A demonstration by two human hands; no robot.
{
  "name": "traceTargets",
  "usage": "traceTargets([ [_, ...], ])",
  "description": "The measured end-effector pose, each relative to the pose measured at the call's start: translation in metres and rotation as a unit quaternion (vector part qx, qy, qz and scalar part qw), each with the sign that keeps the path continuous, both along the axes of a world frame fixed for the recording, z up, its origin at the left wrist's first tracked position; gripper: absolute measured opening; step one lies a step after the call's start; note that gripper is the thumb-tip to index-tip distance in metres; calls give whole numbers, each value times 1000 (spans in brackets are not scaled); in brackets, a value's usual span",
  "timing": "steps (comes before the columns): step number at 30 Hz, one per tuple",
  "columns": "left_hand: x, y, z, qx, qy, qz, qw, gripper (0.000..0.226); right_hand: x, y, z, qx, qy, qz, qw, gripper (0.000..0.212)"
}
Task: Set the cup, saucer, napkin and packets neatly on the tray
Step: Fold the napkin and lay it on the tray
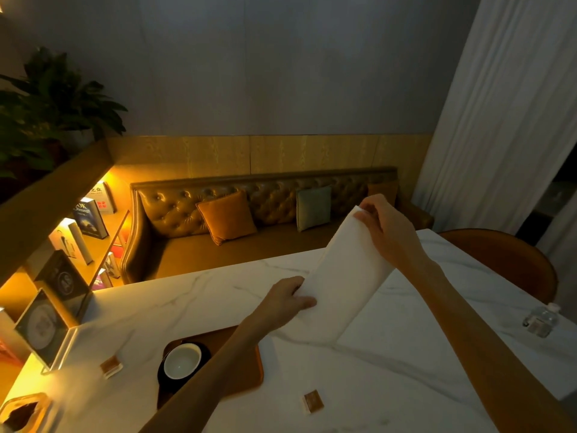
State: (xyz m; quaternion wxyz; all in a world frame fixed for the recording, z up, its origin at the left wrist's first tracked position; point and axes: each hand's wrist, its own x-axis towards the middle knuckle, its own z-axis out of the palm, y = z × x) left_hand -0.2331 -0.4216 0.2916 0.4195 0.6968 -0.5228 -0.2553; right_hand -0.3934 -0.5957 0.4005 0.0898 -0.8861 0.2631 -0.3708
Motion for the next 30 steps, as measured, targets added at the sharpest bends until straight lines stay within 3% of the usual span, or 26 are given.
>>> traceTargets([
  [2,14,5,4,-24,16,30,999,11,-6,-3,-4,16,-14,-18,1000,19],
  [4,29,10,7,-63,89,50,993,13,-11,-4,-8,40,-42,-24,998,27],
  [6,38,15,9,-110,194,78,972,19,-13,-2,-13,65,-76,-27,995,31],
  [8,41,15,10,-157,224,136,952,25,-12,1,-22,81,-103,-31,991,28],
  [13,33,3,14,-228,140,291,918,21,2,16,-44,121,-166,-37,978,21],
  [19,37,6,21,-276,10,276,921,11,2,19,-55,179,-238,-69,952,19],
  [30,38,9,44,-290,77,277,913,23,-2,27,-62,243,-280,-65,926,21],
])
